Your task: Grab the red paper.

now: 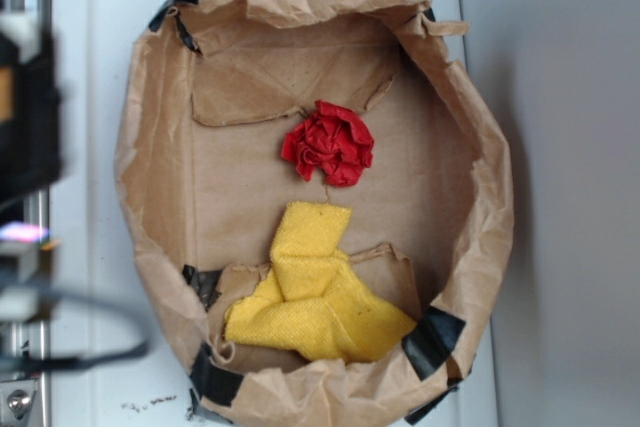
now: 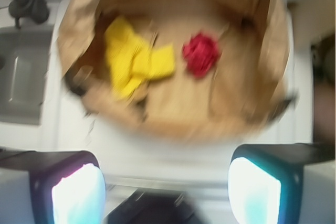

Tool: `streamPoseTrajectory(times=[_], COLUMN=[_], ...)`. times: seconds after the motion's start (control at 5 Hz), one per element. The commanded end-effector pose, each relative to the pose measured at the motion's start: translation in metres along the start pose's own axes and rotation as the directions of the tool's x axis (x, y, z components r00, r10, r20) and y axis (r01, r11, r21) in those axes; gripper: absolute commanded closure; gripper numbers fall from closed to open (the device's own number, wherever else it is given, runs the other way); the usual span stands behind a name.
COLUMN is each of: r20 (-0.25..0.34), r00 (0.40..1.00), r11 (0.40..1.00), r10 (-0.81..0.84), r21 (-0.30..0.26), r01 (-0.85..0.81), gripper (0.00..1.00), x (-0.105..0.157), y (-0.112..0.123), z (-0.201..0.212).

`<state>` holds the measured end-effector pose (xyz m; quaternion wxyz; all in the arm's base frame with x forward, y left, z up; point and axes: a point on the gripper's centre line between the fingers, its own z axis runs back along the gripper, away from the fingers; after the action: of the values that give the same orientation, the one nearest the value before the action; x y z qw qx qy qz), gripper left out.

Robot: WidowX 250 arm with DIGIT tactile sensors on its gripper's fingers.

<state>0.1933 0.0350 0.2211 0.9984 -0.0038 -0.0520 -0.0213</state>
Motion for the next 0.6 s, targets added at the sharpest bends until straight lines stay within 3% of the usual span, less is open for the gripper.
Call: streamPoseTrajectory(times=[0.0, 0.2, 0.4], r20=[0.051, 0.051, 0.06], r00=[0.999, 0.999, 0.997], r11=[1.0, 1.0, 0.999], r10=[0.013, 0.013, 0.043], r21=[0.012, 0.012, 0.008], r01=[-0.013, -0.013, -0.043], gripper=[0.0, 0.0, 0.0], x=[0.004, 0.004, 0.023], y=[0.005, 0.005, 0.017], z=[0.013, 0.013, -0.017])
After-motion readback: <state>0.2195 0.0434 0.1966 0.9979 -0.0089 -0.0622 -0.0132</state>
